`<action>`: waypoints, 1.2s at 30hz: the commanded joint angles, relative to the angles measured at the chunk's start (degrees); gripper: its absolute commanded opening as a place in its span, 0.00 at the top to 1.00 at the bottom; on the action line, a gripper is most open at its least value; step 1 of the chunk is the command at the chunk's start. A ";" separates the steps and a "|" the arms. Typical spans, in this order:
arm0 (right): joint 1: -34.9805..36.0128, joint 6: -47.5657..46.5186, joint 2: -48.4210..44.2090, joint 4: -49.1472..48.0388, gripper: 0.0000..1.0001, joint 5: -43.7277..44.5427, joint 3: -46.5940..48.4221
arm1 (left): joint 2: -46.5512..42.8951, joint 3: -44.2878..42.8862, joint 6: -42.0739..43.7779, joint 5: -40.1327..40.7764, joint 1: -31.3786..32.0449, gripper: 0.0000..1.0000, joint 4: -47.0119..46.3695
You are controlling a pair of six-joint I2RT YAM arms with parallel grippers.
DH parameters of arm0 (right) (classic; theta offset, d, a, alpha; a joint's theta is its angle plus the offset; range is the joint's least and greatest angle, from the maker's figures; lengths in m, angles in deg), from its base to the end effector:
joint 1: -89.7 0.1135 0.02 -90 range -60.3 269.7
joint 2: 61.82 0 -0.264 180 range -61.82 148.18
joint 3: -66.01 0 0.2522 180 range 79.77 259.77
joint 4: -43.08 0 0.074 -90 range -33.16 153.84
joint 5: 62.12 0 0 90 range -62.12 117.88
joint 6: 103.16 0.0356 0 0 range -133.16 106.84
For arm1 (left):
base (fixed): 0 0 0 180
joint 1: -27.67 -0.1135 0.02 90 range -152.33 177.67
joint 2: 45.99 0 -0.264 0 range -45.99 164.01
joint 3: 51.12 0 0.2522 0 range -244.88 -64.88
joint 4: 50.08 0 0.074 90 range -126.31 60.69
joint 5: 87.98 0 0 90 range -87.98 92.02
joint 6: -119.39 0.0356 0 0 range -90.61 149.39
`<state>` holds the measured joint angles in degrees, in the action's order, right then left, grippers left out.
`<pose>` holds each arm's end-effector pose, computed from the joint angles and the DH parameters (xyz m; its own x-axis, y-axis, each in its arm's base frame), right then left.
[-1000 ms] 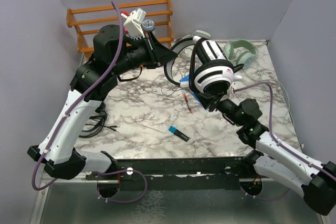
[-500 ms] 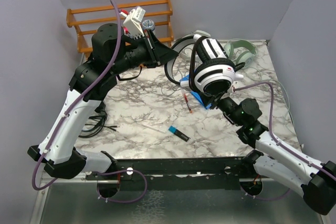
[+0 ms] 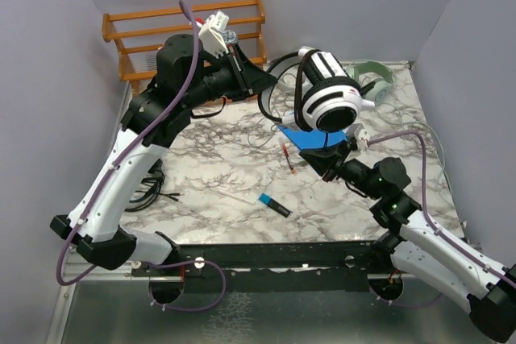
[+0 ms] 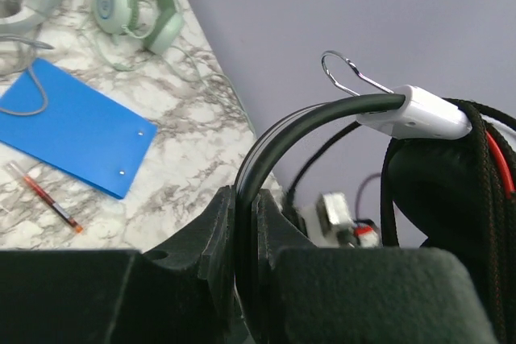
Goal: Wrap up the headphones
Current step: Wrap the headphones cable around the headphones.
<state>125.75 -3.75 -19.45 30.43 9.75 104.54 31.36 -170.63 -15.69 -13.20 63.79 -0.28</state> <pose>0.1416 0.1167 0.2910 -0.0099 0.1850 -0.9827 -0.8173 0.5648 0.1146 0.2017 -0.1588 0.5260 -0.6274 -0.3880 -0.6751 0.4740 0.4976 -0.7265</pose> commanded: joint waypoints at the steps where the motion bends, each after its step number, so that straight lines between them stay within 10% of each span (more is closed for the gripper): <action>1: 0.91 5.02 -2.36 9.53 0.99 -5.73 0.46 | 1.31 3.84 -3.85 6.13 -3.84 1.00 -7.29; 16: 9.02 11.29 4.26 21.56 0.99 -9.38 7.47 | 0.06 21.34 -5.59 38.18 -9.59 1.00 -8.61; 25: 9.86 8.49 16.64 42.66 0.97 -10.23 28.01 | 1.58 25.63 6.36 45.88 -9.35 1.00 -8.32; 36: 9.86 20.94 28.80 30.85 0.91 -11.29 34.88 | -5.32 45.74 3.11 54.22 1.47 1.00 -20.82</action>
<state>134.87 12.62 6.01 65.73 1.49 135.40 29.10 -128.91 -10.23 33.09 61.71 -10.86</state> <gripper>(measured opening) 0.071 0.145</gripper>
